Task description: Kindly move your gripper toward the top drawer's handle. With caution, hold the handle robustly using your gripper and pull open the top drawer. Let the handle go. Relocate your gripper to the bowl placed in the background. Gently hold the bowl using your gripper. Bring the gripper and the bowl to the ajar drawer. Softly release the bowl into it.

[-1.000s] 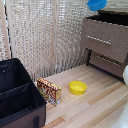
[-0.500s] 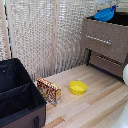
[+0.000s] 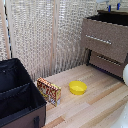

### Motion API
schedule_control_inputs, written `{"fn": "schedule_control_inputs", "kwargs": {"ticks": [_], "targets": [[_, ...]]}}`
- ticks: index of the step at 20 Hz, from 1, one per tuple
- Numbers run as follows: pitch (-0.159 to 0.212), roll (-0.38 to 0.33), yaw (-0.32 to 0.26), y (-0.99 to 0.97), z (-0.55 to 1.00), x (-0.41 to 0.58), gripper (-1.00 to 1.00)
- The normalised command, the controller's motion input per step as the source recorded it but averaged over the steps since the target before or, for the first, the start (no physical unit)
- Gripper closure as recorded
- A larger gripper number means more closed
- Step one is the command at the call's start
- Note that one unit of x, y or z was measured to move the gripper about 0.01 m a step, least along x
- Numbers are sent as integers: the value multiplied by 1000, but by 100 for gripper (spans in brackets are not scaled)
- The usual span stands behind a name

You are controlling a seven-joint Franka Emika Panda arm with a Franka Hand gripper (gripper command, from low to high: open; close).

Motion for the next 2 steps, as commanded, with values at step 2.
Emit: {"fn": "schedule_control_inputs", "kwargs": {"ticks": [2], "targets": [[-2,-16,0,70,419,-44,-100]]}}
